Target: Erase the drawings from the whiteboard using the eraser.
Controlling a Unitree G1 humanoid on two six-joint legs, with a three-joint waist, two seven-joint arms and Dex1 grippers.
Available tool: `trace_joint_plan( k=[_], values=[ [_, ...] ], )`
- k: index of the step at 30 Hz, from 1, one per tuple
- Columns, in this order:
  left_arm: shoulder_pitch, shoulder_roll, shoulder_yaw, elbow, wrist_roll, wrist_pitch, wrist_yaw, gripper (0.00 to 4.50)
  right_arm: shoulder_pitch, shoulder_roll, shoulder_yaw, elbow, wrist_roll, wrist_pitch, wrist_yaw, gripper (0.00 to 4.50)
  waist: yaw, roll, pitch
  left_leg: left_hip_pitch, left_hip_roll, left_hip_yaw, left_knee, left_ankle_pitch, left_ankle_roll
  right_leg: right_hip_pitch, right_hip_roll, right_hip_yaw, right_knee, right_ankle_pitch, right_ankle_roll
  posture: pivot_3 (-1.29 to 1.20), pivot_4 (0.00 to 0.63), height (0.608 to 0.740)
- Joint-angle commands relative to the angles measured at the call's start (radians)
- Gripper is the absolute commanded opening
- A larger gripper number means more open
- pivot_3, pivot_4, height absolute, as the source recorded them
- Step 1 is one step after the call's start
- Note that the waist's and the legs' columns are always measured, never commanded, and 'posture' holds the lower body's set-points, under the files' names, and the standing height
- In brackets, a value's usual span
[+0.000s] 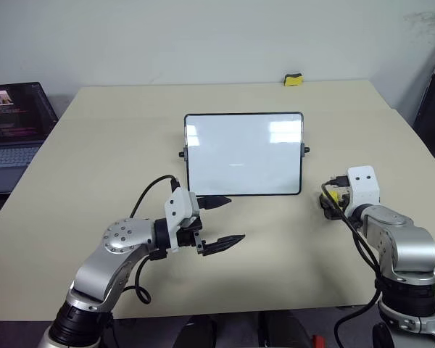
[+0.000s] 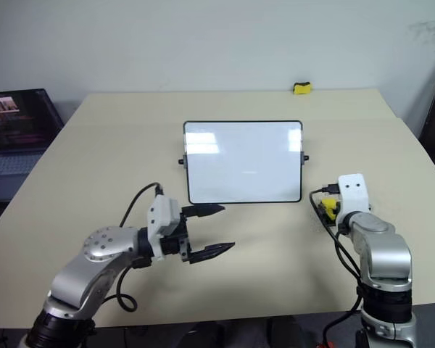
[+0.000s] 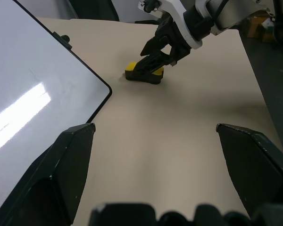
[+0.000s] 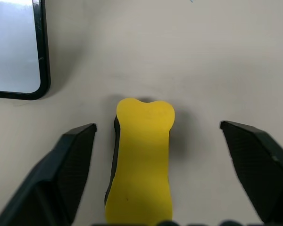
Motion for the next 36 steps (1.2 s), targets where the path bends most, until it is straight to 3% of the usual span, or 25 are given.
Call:
trace_joint_plan(
  k=[1, 8, 13, 16, 19, 23, 27, 36],
  values=[
    [-0.003, 0.009, 0.015, -0.035, 0.002, -0.016, 0.006, 4.50, -0.028, 0.018, -0.048, -0.024, 0.011, -0.028, -0.030, 4.48, 0.000, 0.000, 0.000, 0.000, 0.000, 0.000, 0.000, 0.000, 0.000, 0.000, 0.000, 0.000, 0.000, 0.000, 0.000, 0.00, 0.150, 0.740],
    [0.020, -0.024, 0.110, -0.035, 0.030, -0.017, 0.161, 4.50, -0.097, 0.121, -0.142, -0.102, 0.018, -0.011, -0.117, 4.48, 0.001, 0.000, 0.000, 0.000, 0.000, -0.001, 0.000, 0.000, 0.000, 0.000, 0.000, 0.000, 0.001, 0.000, 0.000, 0.00, 0.150, 0.740],
    [0.062, -0.118, 0.190, -0.019, 0.200, -0.018, 0.463, 4.50, -0.048, 0.132, -0.155, -0.154, 0.007, -0.160, -0.157, 4.48, 0.002, 0.000, 0.000, 0.000, -0.001, -0.001, 0.000, 0.000, 0.000, 0.000, -0.001, 0.000, 0.000, 0.000, 0.000, 0.00, 0.150, 0.740],
    [0.129, -0.157, 0.226, -0.041, 0.244, -0.009, 0.551, 4.50, 0.061, 0.099, -0.106, -0.195, -0.006, -0.330, -0.137, 4.48, 0.002, 0.000, 0.000, 0.000, 0.000, -0.001, 0.000, 0.000, -0.001, 0.000, -0.001, 0.000, -0.001, -0.001, 0.001, 0.00, 0.150, 0.740],
    [0.271, -0.223, 0.227, -0.106, 0.299, -0.021, 0.647, 4.50, 0.291, 0.057, -0.076, -0.235, -0.030, -0.645, -0.070, 4.48, 0.003, 0.000, 0.000, -0.001, -0.001, -0.001, -0.001, 0.000, -0.002, 0.000, -0.001, 0.001, -0.003, -0.002, 0.002, 0.00, 0.150, 0.740],
    [0.396, -0.294, 0.225, -0.177, 0.329, -0.052, 0.712, 4.50, 0.537, 0.109, -0.038, -0.218, -0.025, -0.921, -0.054, 4.48, 0.005, -0.001, -0.001, -0.001, -0.002, 0.001, 0.000, -0.001, 0.000, 0.000, -0.003, 0.002, -0.003, -0.002, 0.004, 0.00, 0.150, 0.740],
    [0.506, -0.334, 0.209, -0.234, 0.345, -0.070, 0.733, 4.50, 0.692, 0.145, 0.022, -0.145, -0.055, -1.130, -0.056, 4.48, 0.003, 0.000, 0.000, 0.002, -0.001, 0.001, 0.000, -0.002, 0.002, 0.002, -0.002, 0.003, -0.001, -0.003, 0.004, 0.00, 0.150, 0.740],
    [0.716, -0.349, 0.259, -0.388, 0.340, -0.060, 0.738, 4.50, 0.773, 0.144, 0.033, -0.059, -0.037, -1.233, -0.046, 4.48, 0.004, -0.002, 0.005, 0.014, 0.000, -0.001, -0.001, -0.003, 0.002, 0.019, -0.002, 0.003, -0.003, -0.009, 0.003, 0.00, 0.150, 0.740]
  ],
)
